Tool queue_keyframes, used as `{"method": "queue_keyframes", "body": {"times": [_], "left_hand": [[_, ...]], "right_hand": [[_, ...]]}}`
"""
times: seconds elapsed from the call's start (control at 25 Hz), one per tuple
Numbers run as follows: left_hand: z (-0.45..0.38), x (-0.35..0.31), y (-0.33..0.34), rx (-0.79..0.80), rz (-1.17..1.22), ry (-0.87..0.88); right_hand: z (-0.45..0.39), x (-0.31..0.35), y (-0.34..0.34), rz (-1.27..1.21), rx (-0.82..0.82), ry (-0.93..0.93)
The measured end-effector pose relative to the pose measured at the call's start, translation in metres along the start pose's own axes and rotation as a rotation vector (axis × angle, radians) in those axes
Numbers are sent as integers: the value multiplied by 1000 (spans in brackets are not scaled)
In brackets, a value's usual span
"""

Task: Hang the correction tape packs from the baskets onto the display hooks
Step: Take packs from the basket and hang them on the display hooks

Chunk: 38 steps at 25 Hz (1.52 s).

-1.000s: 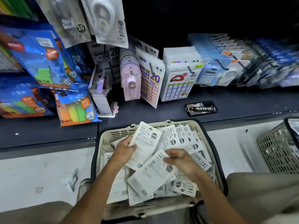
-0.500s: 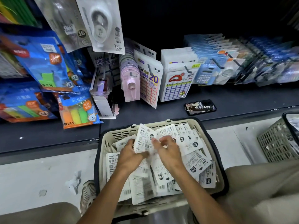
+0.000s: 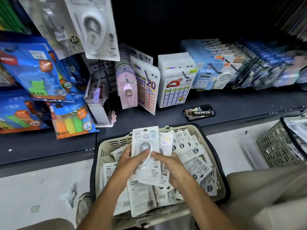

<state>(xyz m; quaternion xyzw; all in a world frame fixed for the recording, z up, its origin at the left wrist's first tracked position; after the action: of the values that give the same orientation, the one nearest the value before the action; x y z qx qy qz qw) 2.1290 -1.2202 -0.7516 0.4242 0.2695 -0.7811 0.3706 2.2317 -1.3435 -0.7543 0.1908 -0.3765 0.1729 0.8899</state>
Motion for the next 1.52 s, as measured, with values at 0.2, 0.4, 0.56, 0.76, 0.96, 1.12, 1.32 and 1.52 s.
{"method": "queue_keyframes", "body": {"times": [0.2,0.4,0.56,0.76,0.96,1.12,1.32,1.52], "left_hand": [[-11,17,-13,16,234,-243],[-14,34,-20,-77,156,-248],[-16,45,-22,-96,34,-169],[-17,60,-5,-78,-6,-217],[-14,63,1,-79,27,-289],[-19,46,-19,-173,70,-164],[-16,18,-24,-330,0,99],[-10,6,0,-68,-216,199]], "right_hand": [[-14,12,-19,309,-353,-19],[-40,37,-76,584,-690,-202],[-58,19,-62,440,-583,-157],[-68,18,-50,340,-621,-217],[-59,35,-28,640,-570,-395],[-28,72,-40,748,-752,-606],[1,99,6,1205,-517,-663],[-6,67,36,596,-176,-109]]}}
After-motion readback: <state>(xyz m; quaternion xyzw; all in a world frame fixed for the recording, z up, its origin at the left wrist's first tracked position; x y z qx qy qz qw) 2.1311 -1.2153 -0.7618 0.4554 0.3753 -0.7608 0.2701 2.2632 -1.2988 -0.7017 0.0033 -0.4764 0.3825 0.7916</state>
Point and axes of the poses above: each hand's wrist, its own z-axis away from the middle knuckle, its own y-axis out of the palm, x = y × z, the point moved 5 cm from there along -z, towards the middle knuckle, and after that the axes turned 13 degrees about -x, right-handed, at the moved point
